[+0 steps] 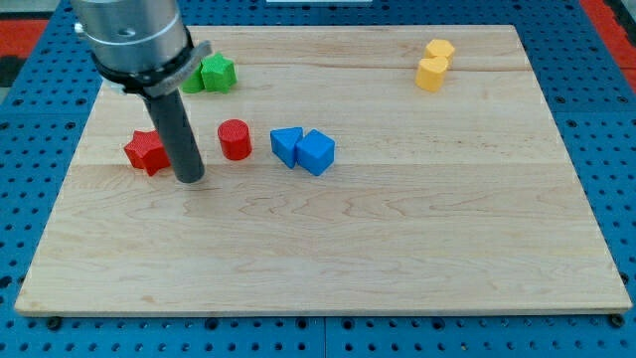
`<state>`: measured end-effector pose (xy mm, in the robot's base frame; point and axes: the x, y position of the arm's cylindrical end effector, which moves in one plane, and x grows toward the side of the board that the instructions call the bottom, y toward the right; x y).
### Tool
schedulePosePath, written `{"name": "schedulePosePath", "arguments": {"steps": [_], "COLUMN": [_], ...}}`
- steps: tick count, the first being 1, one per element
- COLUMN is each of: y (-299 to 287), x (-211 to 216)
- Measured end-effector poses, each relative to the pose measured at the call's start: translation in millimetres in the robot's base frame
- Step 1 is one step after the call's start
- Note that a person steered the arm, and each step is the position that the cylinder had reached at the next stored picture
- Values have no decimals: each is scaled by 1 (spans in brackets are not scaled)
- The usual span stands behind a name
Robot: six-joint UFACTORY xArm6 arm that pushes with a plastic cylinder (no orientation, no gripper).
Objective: Place red star left to the red circle
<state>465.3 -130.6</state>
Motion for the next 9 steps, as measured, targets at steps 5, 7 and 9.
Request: {"name": "schedulePosePath", "arguments": {"steps": [5, 7, 9], "y": [147, 142, 135], "x": [0, -5, -4]}}
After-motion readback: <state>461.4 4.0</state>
